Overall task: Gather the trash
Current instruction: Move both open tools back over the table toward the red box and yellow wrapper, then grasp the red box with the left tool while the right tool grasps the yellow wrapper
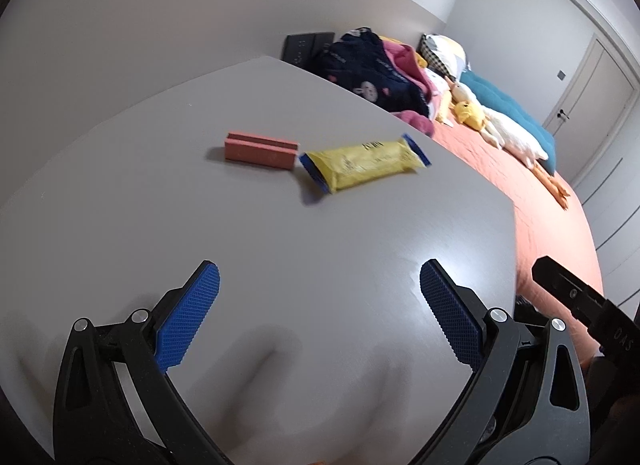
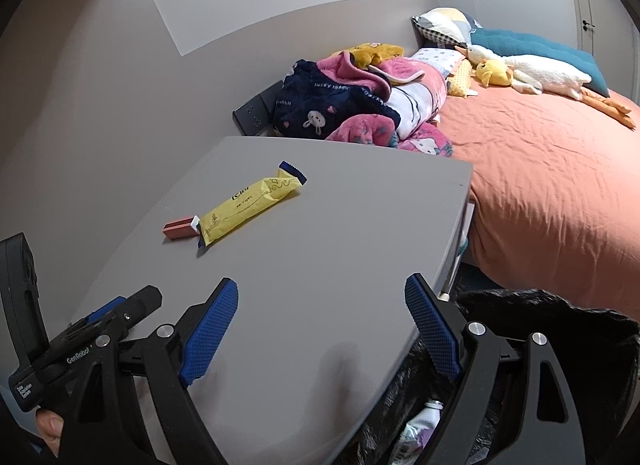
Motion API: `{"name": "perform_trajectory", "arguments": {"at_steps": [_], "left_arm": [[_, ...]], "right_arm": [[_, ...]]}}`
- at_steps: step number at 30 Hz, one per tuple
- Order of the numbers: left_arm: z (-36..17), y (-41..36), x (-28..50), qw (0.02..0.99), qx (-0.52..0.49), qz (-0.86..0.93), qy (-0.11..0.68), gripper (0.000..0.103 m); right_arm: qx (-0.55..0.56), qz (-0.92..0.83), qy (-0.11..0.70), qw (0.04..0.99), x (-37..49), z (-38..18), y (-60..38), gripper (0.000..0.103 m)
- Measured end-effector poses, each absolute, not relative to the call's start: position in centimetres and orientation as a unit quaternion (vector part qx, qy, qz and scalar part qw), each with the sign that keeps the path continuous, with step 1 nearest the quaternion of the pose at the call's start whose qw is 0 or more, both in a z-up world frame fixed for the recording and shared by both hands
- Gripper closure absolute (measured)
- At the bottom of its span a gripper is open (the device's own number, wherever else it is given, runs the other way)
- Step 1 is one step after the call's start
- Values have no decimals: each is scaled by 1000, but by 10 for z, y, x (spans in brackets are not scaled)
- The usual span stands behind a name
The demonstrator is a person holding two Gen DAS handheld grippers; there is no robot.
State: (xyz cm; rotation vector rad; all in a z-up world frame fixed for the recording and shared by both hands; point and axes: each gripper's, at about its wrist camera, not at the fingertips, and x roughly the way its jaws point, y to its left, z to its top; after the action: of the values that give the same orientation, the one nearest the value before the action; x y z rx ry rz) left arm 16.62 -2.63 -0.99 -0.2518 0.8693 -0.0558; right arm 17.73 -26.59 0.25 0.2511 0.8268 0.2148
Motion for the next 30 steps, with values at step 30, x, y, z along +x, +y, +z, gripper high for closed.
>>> {"name": "perform_trajectory", "arguments": {"at_steps": [30], "left_arm": [[-30, 28, 285, 852, -225, 72, 468, 6]], "right_arm": [[151, 92, 418, 891, 288, -14, -218, 17]]}}
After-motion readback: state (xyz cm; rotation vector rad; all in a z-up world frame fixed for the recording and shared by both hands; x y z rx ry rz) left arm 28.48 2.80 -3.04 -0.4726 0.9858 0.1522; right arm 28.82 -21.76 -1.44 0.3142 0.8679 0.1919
